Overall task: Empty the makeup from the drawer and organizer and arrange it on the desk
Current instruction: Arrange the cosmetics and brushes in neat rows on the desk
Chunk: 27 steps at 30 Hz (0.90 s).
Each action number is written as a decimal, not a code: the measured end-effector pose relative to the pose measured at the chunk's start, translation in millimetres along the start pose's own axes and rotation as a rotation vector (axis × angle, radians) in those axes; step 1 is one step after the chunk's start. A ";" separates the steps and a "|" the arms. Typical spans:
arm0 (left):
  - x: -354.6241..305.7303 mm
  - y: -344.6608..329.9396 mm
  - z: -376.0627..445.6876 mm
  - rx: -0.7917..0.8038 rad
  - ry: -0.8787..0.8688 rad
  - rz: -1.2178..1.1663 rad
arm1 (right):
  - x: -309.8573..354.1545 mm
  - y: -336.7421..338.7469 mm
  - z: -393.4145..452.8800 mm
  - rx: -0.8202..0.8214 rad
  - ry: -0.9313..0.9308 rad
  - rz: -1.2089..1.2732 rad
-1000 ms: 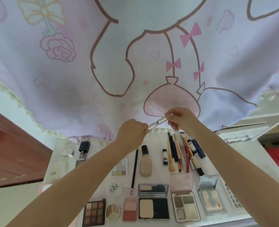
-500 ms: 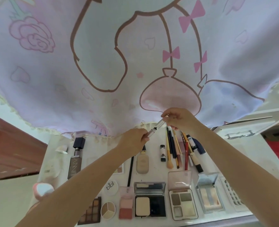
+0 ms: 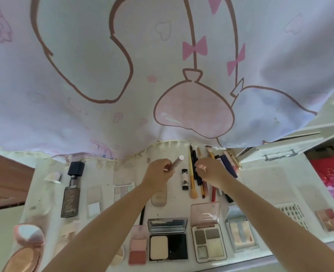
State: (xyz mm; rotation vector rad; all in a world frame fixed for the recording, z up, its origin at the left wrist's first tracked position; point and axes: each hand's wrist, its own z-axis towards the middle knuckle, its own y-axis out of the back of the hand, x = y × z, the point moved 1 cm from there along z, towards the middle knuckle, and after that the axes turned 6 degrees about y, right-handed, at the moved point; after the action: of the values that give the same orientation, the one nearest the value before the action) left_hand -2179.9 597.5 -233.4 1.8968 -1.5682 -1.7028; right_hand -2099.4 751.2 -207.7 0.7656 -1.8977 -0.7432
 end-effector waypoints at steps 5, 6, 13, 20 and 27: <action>9.9 -10.2 23.9 -0.034 0.073 -0.138 | -18.1 -37.7 20.3 -0.031 0.081 -0.248; 10.7 -11.4 28.5 -0.040 0.078 -0.166 | -19.2 -39.7 22.6 -0.065 0.099 -0.291; 11.1 -14.2 50.6 -0.098 0.075 -0.203 | -20.0 -50.6 39.9 -0.256 0.207 -0.407; 14.5 -15.9 52.8 -0.098 0.061 -0.157 | -25.6 -57.1 42.7 -0.315 0.228 -0.305; 19.8 -14.1 52.5 -0.070 0.039 -0.063 | -24.3 -55.6 40.2 -0.390 0.211 -0.251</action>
State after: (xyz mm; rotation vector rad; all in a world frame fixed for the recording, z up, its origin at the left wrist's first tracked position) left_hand -2217.3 615.3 -273.8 1.9525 -1.4303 -1.7111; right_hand -2115.5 742.2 -278.2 0.8031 -1.4240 -1.1037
